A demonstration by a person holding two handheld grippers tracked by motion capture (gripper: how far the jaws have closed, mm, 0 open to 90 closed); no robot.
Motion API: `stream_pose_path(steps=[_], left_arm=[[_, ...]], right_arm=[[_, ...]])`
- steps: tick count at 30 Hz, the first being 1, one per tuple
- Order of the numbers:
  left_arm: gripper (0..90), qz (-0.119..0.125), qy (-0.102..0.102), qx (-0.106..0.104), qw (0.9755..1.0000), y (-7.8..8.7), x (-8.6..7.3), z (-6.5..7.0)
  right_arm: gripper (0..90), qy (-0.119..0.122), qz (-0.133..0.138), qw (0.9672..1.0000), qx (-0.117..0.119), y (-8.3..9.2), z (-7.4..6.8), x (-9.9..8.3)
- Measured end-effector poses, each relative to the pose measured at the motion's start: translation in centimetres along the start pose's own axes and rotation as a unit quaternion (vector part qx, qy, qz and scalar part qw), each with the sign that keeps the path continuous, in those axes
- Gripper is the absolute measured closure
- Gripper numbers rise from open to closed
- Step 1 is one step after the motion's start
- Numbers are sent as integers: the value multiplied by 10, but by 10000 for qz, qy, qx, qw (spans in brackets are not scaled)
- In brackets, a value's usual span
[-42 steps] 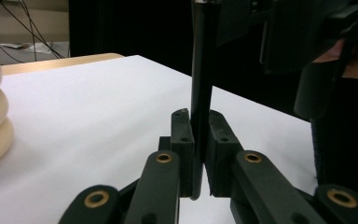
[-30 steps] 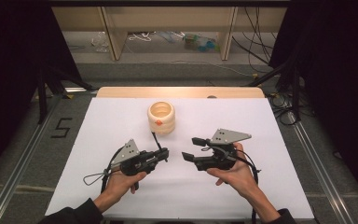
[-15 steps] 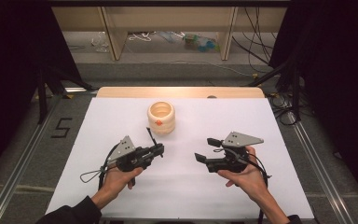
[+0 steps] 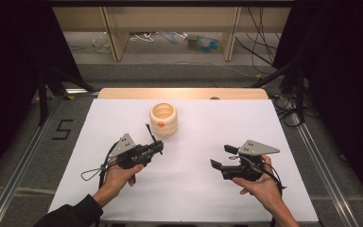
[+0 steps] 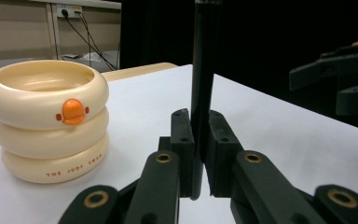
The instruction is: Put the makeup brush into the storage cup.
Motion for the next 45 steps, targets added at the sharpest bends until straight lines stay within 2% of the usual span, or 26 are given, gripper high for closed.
stream_pose_path(steps=[2, 3, 5, 6, 7, 9, 10, 11, 14, 15, 18, 22, 23, 24, 25, 28, 31, 32, 35, 38, 40, 42, 44, 45], left_arm=[[833, 11, -17, 30, 10000, 0, 3, -2], [833, 39, -2, 40, 10000, 0, 4, -3], [833, 84, -20, 65, 9999, 0, 8, -5], [833, 89, -37, 71, 9999, 0, 9, -7], [833, 94, -34, 108, 9999, 0, 11, -8], [833, 86, -63, 147, 9998, 0, 13, -12], [833, 77, -90, 157, 9998, -1, 15, -13], [833, 74, -97, 212, 9997, -1, 16, -16], [833, 46, -128, 274, 9995, -1, 19, -24], [833, 39, -120, 328, 9994, -2, 19, -27], [833, 4, -105, 390, 9992, -4, 22, -35], [833, -10, -88, 478, 9988, -6, 25, -44], [833, -2, -68, 489, 9988, -7, 26, -45], [833, -3, -77, 487, 9988, -7, 28, -47], [833, 23, -58, 507, 9987, -7, 30, -48], [833, 19, 18, 480, 9988, -9, 34, -51], [833, 2, -59, 464, 9989, -11, 37, -53], [833, 18, -16, 484, 9988, -12, 39, -54], [833, -16, -42, 476, 9989, -15, 42, -56], [833, -17, -63, 493, 9988, -18, 45, -59], [833, -8, -27, 511, 9987, -20, 48, -60], [833, -21, -30, 527, 9986, -22, 50, -64], [833, -41, -44, 554, 9984, -25, 53, -67], [833, -1, -13, 586, 9983, -26, 55, -69]], right_arm=[[243, -19, -50, 10000, -84, 2, 2, -3], [241, -51, -34, 10000, -20, 2, 1, -4], [239, -53, -57, 9999, -75, 3, 2, -7], [236, -114, -180, 9998, -38, 6, 1, -8], [233, -98, -56, 9999, -42, 5, 2, -8], [230, -107, -66, 9999, -50, 6, 2, -10], [227, -89, 55, 9999, -50, 5, 2, -10], [221, -138, 9, 9999, -43, 6, 2, -11], [213, -43, 24, 9999, -131, 9, 4, -14], [210, -86, -52, 9999, -124, 11, 3, -15], [200, -29, -43, 9998, -202, 14, 6, -18], [197, -90, -61, 9996, -266, 18, 9, -22], [197, -75, -90, 9996, -275, 19, 10, -23], [197, -168, -68, 9996, -221, 19, 9, -23], [197, -41, -80, 9994, -330, 20, 12, -24], [194, -27, -85, 9992, -379, 21, 13, -26], [186, -1, -134, 9992, -381, 22, 13, -28], [184, -3, -127, 9991, -413, 21, 13, -29], [176, -16, -199, 9990, -396, 22, 12, -32], [168, -45, -242, 9985, -489, 24, 14, -33], [169, -10, -183, 9986, -486, 24, 15, -33], [169, -79, -235, 9986, -477, 25, 14, -35], [169, 3, -205, 9983, -540, 26, 16, -35], [169, -44, -108, 9987, -493, 24, 15, -35]])
Point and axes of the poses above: each handheld gripper's, and its own axes: y roughly backward along the jaws, x roughly out of its top, z roughly to its right, the point moved 5 cm from there along -y, roughly forward along the jaws, and after that the axes turned 10 degrees about -x, right-handed, at the moved point
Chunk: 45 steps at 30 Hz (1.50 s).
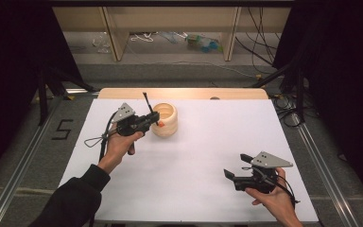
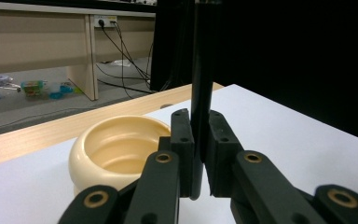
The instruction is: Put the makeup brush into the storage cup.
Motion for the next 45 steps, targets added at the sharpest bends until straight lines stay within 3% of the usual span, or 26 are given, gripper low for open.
stream_pose_path(steps=[2, 4, 14, 16, 17, 19, 29, 45], left_arm=[[833, 48, 81, 21, 10000, -2, 3, -3], [833, 19, 36, 81, 10000, -4, 6, -7], [833, 16, 58, 208, 9998, -13, 17, -19], [833, -50, -11, 226, 9997, -16, 16, -22], [833, -50, 26, 260, 9996, -17, 16, -23], [832, -28, 56, 265, 9996, -20, 16, -25], [831, -114, 58, 310, 9994, -37, 10, -31], [831, -246, 196, 426, 9986, -45, -3, -47]], right_arm=[[169, -68, -149, 9999, 16, 3, -1, -1], [169, -26, -190, 9998, 6, 4, -1, -1], [171, 76, -155, 9999, 2, 2, -2, -2], [172, 85, -155, 9998, 1, 2, -2, -2], [172, -22, -106, 9999, 112, 0, -4, -2], [173, 71, -118, 9999, 11, 1, -2, -2], [176, 100, -187, 9997, 81, -1, -3, -3], [180, 104, -225, 9996, 130, -2, -5, -4]])
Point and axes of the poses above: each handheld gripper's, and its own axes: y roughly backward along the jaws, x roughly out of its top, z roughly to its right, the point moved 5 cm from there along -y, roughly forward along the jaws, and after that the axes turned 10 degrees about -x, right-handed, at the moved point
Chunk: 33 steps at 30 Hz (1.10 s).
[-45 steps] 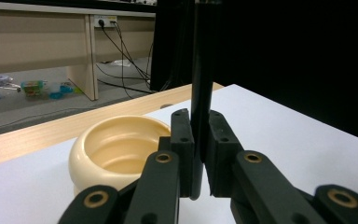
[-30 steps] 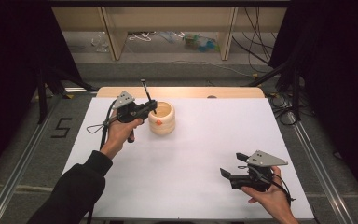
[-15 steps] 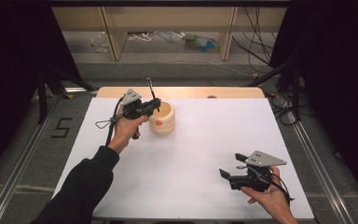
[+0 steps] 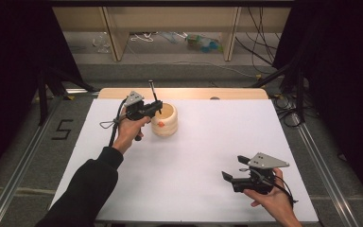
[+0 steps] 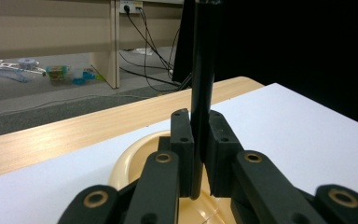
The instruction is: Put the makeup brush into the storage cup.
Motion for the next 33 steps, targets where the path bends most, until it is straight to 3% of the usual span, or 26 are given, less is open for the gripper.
stream_pose_path(steps=[13, 30, 33], left_arm=[[830, -85, 43, 7, 10000, -5, -5, -3], [827, -394, 33, 0, 9992, -10, -15, -3], [795, -413, 93, -30, 9991, -11, -15, -2]], right_arm=[[180, 17, -4, 10000, 5, 0, -1, 0], [182, 74, 0, 10000, 17, -1, -2, 0], [183, 82, 2, 10000, 17, -1, -2, 0]])
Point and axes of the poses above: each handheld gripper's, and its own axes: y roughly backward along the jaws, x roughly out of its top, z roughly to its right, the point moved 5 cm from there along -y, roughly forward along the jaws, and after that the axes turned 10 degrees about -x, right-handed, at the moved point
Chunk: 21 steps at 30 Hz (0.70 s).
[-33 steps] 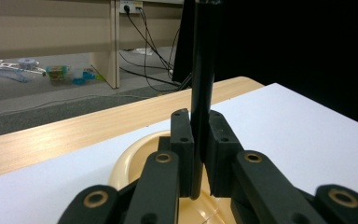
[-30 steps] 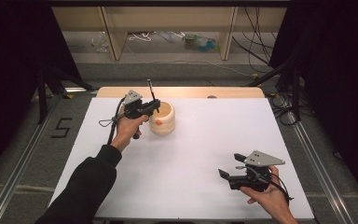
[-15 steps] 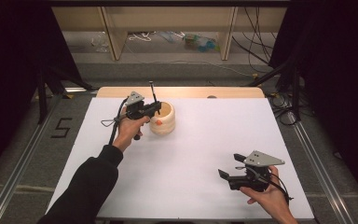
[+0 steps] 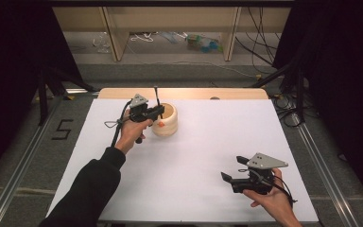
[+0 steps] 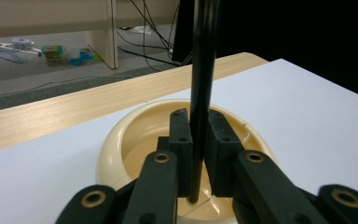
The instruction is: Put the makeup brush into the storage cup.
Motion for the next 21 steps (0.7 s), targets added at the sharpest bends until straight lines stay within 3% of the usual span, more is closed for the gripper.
stream_pose_path(steps=[4, 5, 7, 11, 21], left_arm=[[731, 105, 4, -3, 9999, 2, 3, 2], [698, 124, -48, 14, 9999, 4, 5, 2], [560, 210, 41, -3, 9998, 8, 9, 3], [474, 295, 2, 98, 9995, 16, 15, 4], [402, 275, 63, -46, 9996, 28, 19, 10]], right_arm=[[183, -11, -69, 10000, 10, 1, 0, 0], [183, -12, -70, 10000, 11, 1, 0, 0], [183, -9, -71, 10000, 13, 1, 0, 0], [183, -31, -49, 10000, 58, 0, -1, 0], [183, 12, -25, 10000, 30, -1, -1, -1]])
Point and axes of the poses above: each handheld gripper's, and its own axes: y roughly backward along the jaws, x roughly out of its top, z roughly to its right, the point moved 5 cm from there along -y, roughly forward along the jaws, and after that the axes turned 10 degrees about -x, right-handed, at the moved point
